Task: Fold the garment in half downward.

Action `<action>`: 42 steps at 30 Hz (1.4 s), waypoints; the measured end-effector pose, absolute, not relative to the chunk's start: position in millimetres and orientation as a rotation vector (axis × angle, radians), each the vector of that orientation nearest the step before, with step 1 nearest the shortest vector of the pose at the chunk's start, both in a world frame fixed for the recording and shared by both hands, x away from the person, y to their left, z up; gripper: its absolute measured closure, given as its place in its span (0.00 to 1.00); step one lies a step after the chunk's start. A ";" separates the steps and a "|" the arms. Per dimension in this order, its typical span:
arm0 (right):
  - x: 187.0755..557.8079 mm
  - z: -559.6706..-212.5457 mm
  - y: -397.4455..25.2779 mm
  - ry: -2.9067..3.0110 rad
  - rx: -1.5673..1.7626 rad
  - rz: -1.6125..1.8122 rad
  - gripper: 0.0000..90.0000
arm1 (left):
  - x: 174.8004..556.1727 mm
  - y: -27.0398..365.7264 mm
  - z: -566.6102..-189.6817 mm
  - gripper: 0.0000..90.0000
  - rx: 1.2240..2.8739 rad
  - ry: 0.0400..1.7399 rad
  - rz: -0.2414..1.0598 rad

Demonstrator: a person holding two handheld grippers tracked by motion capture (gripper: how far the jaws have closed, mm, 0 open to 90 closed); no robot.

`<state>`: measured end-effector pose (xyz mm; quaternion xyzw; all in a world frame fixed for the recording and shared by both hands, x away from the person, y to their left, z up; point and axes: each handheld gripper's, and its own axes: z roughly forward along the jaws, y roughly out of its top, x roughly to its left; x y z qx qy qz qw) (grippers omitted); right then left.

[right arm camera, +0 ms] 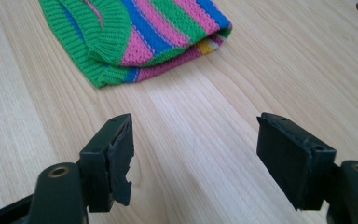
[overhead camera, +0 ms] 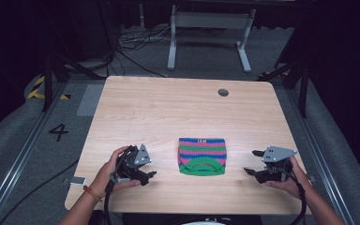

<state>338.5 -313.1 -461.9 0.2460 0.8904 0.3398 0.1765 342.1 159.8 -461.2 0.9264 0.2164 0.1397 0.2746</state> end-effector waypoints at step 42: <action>317.0 -505.1 -410.3 2.352 1.132 1.007 0.17 | 313.8 283.8 -499.1 0.20 2.244 0.901 0.297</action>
